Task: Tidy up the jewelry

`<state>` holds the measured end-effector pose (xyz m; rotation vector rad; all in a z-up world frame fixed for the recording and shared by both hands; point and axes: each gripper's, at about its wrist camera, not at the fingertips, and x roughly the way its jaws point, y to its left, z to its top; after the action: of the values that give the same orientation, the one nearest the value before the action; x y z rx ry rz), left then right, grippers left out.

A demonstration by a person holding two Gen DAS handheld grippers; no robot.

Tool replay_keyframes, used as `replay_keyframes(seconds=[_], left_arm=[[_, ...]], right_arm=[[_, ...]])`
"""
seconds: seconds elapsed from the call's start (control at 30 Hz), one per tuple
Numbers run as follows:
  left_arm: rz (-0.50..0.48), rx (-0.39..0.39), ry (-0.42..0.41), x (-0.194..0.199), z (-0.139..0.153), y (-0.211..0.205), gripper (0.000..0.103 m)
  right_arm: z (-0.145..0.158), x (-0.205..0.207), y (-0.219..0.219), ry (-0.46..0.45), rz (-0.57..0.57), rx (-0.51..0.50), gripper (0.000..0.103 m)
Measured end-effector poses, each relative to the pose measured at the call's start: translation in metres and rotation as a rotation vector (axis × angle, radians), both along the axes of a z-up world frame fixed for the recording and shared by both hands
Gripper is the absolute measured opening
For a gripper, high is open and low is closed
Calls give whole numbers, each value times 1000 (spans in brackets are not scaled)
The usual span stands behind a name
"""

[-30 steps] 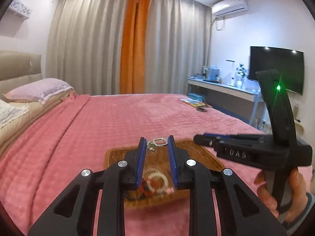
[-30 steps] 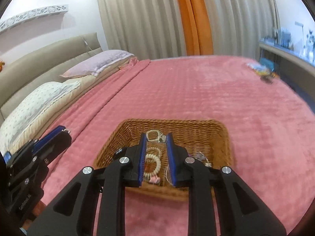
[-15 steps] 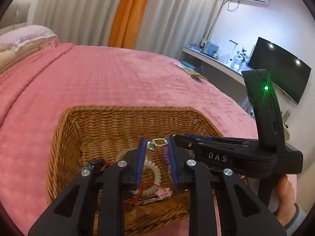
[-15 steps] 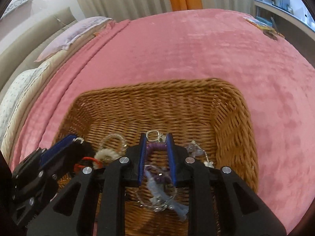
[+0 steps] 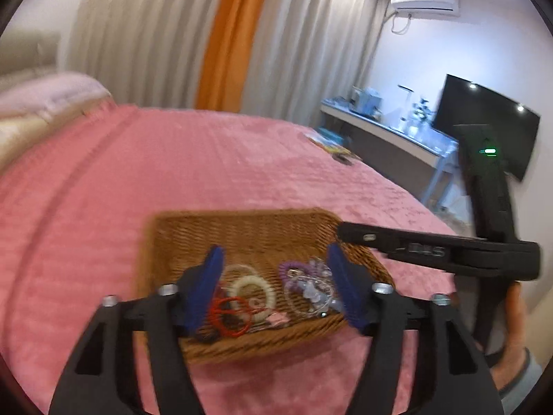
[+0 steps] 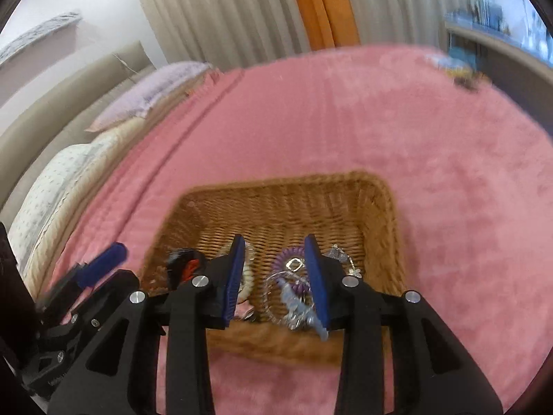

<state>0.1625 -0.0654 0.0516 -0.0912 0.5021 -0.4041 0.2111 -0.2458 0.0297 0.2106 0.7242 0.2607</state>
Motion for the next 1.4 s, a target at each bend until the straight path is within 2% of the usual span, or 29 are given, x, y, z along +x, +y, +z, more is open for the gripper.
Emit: replay_keyframes(seconds=[0.07, 0.13, 0.2, 0.27, 0.4, 0.53, 0.63, 0.83, 0.93, 1.1, 1.4], left_arm=[[61, 37, -74, -30, 14, 4, 80], [104, 73, -111, -52, 24, 5, 81], [169, 114, -158, -81, 33, 7, 89], [229, 136, -187, -102, 35, 9, 92], [309, 170, -216, -131, 29, 10, 93], [348, 191, -226, -141, 20, 6, 93], [358, 183, -189, -144, 2, 3, 93], [392, 223, -172, -132, -29, 3, 93], [399, 228, -164, -128, -39, 2, 93], [397, 266, -161, -125, -56, -7, 93], [409, 277, -201, -132, -57, -12, 93]], right_arm=[[14, -29, 6, -81, -14, -32, 57], [27, -66, 11, -175, -23, -59, 59], [34, -96, 16, -244, -42, -85, 60], [35, -119, 20, -291, -56, -104, 63], [25, -167, 32, -401, -104, -187, 65], [4, -190, 44, -464, -137, -233, 65], [-12, -194, 46, -472, -163, -249, 65], [-36, -187, 27, -440, -214, -219, 65], [-52, -173, 20, -378, -221, -210, 65], [-63, -164, 16, -338, -223, -192, 65], [-68, -165, 18, -325, -225, -199, 65]])
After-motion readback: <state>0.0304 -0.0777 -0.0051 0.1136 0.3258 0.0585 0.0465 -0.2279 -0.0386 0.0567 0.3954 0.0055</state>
